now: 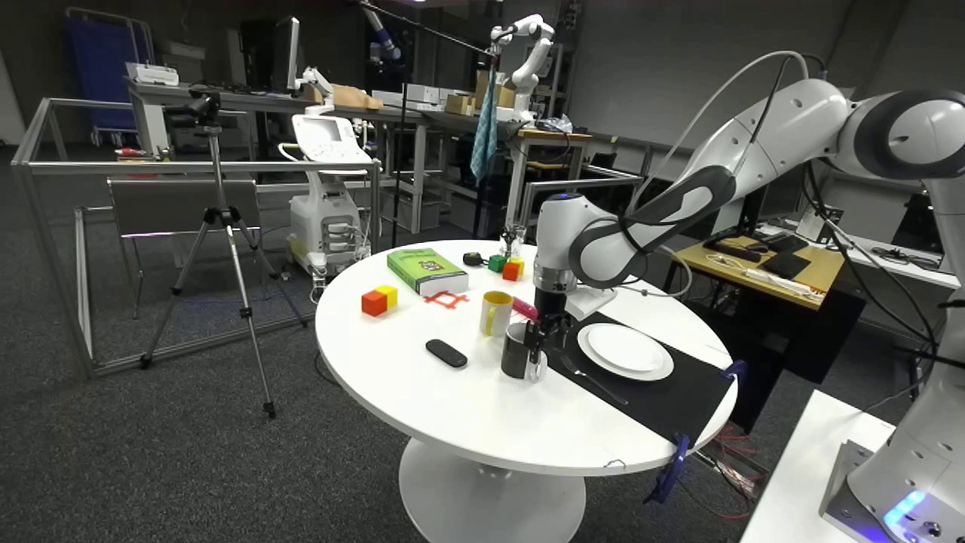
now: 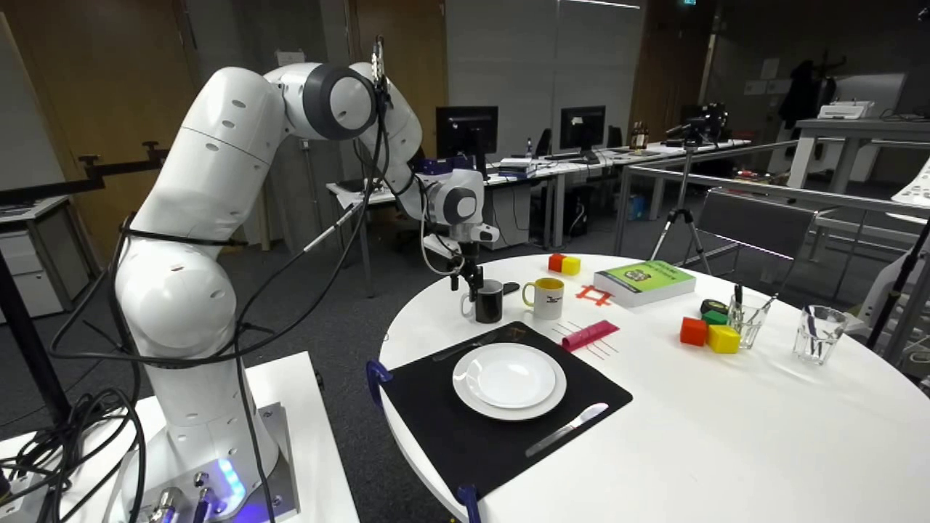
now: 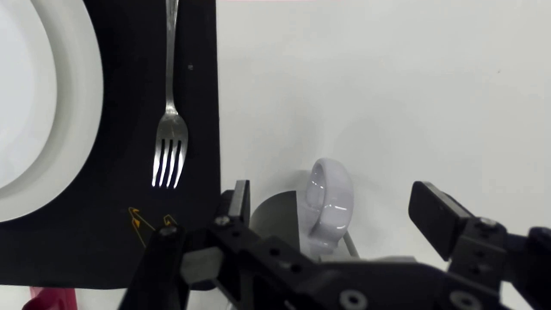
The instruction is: Move the black cup to the left side of the white plate
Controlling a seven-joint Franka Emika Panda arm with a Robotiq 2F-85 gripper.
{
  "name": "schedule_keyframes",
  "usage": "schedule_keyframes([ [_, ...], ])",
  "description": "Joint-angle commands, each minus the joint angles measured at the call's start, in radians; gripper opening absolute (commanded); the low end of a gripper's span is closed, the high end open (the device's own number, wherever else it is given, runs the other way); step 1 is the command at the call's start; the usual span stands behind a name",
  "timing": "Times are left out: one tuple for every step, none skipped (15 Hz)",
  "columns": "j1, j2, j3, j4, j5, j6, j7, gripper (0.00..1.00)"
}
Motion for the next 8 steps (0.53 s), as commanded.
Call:
schedule_keyframes([
  [0.027,0.029,-0.022,0.044,-0.009,0.011,0.029,0.90],
  [0.029,0.033,-0.022,0.049,-0.008,0.010,0.029,0.87],
  [0.031,0.037,-0.023,0.054,-0.010,0.011,0.030,0.67],
  [0.033,0.041,-0.024,0.059,-0.009,0.011,0.032,0.63],
  [0.035,0.045,-0.025,0.064,-0.008,0.010,0.032,0.61],
  [0.036,0.049,-0.025,0.069,-0.007,0.008,0.032,0.56],
  [0.036,0.052,-0.025,0.072,-0.006,0.007,0.033,0.47],
  [0.036,0.052,-0.024,0.073,-0.004,0.005,0.032,0.40],
])
